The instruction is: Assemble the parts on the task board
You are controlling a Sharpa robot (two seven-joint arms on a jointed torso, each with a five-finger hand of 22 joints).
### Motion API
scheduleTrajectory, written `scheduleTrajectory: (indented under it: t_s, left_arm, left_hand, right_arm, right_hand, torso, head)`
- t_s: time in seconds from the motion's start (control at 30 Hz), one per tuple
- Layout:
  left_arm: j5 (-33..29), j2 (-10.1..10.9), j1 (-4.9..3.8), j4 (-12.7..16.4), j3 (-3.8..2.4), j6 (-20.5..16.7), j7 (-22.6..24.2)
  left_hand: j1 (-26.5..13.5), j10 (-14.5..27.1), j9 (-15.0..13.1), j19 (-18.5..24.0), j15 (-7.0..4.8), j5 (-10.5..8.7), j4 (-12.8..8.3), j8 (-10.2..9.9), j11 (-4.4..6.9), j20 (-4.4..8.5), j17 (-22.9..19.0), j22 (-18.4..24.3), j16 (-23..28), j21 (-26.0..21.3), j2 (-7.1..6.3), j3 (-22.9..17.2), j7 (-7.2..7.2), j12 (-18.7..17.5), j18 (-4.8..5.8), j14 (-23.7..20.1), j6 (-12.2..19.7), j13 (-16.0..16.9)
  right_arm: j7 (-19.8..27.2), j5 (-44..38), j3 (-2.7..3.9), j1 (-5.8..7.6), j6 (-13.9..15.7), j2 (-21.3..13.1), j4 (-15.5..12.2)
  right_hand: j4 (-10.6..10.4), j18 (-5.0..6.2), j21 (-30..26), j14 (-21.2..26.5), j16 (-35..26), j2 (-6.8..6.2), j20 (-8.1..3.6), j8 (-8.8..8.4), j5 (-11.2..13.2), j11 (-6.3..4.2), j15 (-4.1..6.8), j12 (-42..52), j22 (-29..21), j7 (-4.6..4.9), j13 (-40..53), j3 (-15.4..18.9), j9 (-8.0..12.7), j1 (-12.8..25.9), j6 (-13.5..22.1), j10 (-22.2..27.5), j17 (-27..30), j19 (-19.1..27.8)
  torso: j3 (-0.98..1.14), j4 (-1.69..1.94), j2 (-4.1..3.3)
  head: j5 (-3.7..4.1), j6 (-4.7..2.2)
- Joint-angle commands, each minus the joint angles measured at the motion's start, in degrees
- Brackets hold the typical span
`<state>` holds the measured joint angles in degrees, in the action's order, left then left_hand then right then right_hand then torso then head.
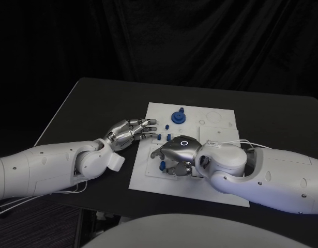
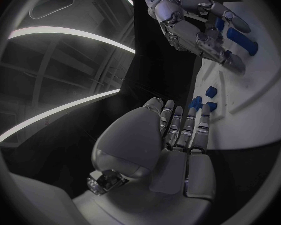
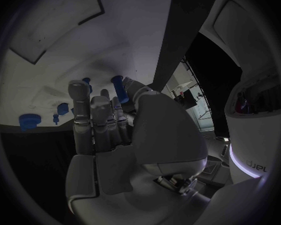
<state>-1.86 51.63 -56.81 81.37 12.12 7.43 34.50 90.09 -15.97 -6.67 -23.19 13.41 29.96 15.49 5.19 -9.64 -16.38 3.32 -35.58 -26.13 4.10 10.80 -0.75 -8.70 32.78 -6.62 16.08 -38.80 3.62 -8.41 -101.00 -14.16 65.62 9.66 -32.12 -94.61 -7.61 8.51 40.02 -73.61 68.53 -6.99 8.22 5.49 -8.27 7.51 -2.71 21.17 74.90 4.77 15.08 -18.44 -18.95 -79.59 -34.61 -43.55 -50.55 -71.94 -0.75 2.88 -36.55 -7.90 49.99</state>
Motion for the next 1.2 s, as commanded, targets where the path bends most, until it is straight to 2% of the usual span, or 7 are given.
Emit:
scheduleTrajectory:
  t_s: [0.03, 0.3, 0.57, 0.67, 0.77, 0.97, 1.2]
  left_arm:
    - [-0.3, -0.1, 0.11, 0.1, -0.05, 0.8, 0.6]
    - [-0.3, 0.2, 0.13, 0.2, -0.05, 0.5, 0.8]
    - [-0.3, 0.9, 0.14, 0.6, -0.05, 0.2, 1.2]
    - [-0.3, 1.2, 0.14, 0.6, -0.05, 0.1, 1.3]
    - [-0.3, 1.3, 0.14, 0.5, -0.05, -0.1, 1.5]
    - [-0.3, 1.2, 0.14, 0.5, -0.05, -0.3, 1.5]
    - [-0.3, 1.3, 0.15, 0.5, -0.05, -0.4, 1.5]
  left_hand:
    - [0.1, 0.1, 0.1, -0.2, -0.02, 0.22, -0.1, 0.2, -0.34, -0.11, 0.0, 0.0, 0.2, -0.1, 0.6, -0.4, -0.3, 0.2, -0.38, -0.5, 0.3, 0.0]
    - [0.1, 0.1, 0.1, -0.2, -0.01, 0.22, -0.1, 0.2, -0.34, -0.11, 0.0, 0.1, 0.1, -0.1, 0.61, -0.4, -0.3, 0.2, -0.38, -0.5, 0.3, 0.0]
    - [0.1, 0.1, 0.1, -0.2, -0.01, 0.23, -0.1, 0.2, -0.36, -0.11, 0.0, 0.1, 0.1, -0.1, 0.59, -0.5, -0.3, 0.2, -0.39, -0.4, 0.3, 0.0]
    - [0.1, 0.1, 0.1, -0.2, -0.01, 0.23, -0.1, 0.2, -0.36, -0.11, 0.0, 0.1, 0.0, -0.1, 0.58, -0.5, -0.3, 0.2, -0.39, -0.4, 0.3, 0.0]
    - [0.1, 0.0, 0.0, -0.2, -0.03, 0.23, -0.1, 0.2, -0.41, -0.11, 0.1, 0.1, -0.1, 0.0, 0.52, -0.6, -0.29, 0.2, -0.41, -0.3, 0.2, 0.0]
    - [0.1, -0.1, 0.0, -0.3, -0.06, 0.23, -0.1, 0.3, -0.48, -0.12, 0.1, 0.2, -0.2, 0.0, 0.44, -0.7, -0.32, 0.3, -0.44, -0.2, 0.1, 0.1]
    - [0.0, -0.2, 0.0, -0.3, -0.07, 0.23, 0.0, 0.3, -0.51, -0.12, 0.1, 0.2, -0.3, 0.0, 0.42, -0.7, -0.34, 0.3, -0.44, -0.1, 0.1, 0.1]
  right_arm:
    - [0.3, -0.5, 0.02, -0.26, 0.7, 0.1, 0.1]
    - [2.5, 1.4, 0.02, -0.35, 6.0, -1.7, -0.6]
    - [3.9, 8.6, 0.09, 2.6, 14.4, -9.3, -5.9]
    - [3.2, 12.0, 0.07, 4.96, 15.7, -13.4, -8.6]
    - [1.5, 16.2, 0.03, 7.69, 14.9, -18.2, -11.6]
    - [-3.3, 20.9, 0.0, 9.86, 9.5, -24.9, -15.1]
    - [-9.8, 25.2, -0.02, 9.51, 2.9, -28.5, -15.4]
  right_hand:
    - [-0.7, 0.19, -1.8, 0.8, -0.5, -0.21, 0.21, -2.45, 1.7, 0.53, 0.02, -1.9, 3.0, -1.39, -1.1, 2.1, 4.7, 0.7, 8.0, 3.0, 0.9, 0.9]
    - [-8.2, 0.54, -5.3, 2.3, -0.9, -1.95, 0.68, -2.93, 4.6, 0.93, -0.47, -1.1, 2.7, -2.9, -1.9, 7.4, 10.9, -1.4, 16.0, 4.8, 2.0, 1.8]
    - [-8.8, 0.47, -5.0, 2.1, -0.2, -1.58, 0.85, -1.6, 3.4, 0.53, -0.62, 2.6, 3.0, -1.07, -0.9, 7.3, 10.4, -3.9, 10.3, 2.6, 1.6, 1.3]
    - [-6.2, 0.58, -5.5, 2.4, -0.3, 0.31, 0.66, -0.4, -2.7, 0.28, -0.43, 5.8, 3.0, 1.1, 0.2, 5.3, 9.6, -7.7, 5.1, 0.4, 2.0, 1.4]
    - [-4.6, 1.06, -8.2, 3.9, -2.3, 1.07, -0.72, 4.57, -5.2, -2.06, 1.62, 13.9, 2.5, 4.5, 4.1, 4.2, 6.4, -8.6, -8.8, -5.7, 4.8, 2.5]
    - [-5.3, 1.47, -12.8, 4.3, -5.8, 2.01, -2.37, 11.67, -3.5, -4.23, 3.07, 36.8, 1.4, 3.01, 19.3, 4.2, 3.1, -5.9, -15.1, -3.0, 8.3, 3.0]
    - [-8.9, -1.85, 9.4, -8.9, 9.2, 4.81, -4.36, 19.12, 0.2, -6.41, 5.26, 62.0, 6.4, 0.38, 56.6, 9.5, -1.6, 8.2, -17.6, -32.3, -15.5, -7.9]
  torso:
    - [-0.01, 0.03, 0.01]
    - [0.0, 0.03, 0.0]
    - [0.01, 0.01, 0.03]
    - [0.01, 0.02, 0.06]
    - [0.05, 0.0, 0.08]
    - [0.06, 0.04, 0.11]
    - [-0.13, -0.04, 0.19]
  head:
    - [-0.02, 0.01]
    - [0.28, 0.01]
    - [1.02, 0.01]
    - [1.33, 0.01]
    - [1.8, 0.01]
    - [3.38, 0.01]
    - [4.9, 0.01]
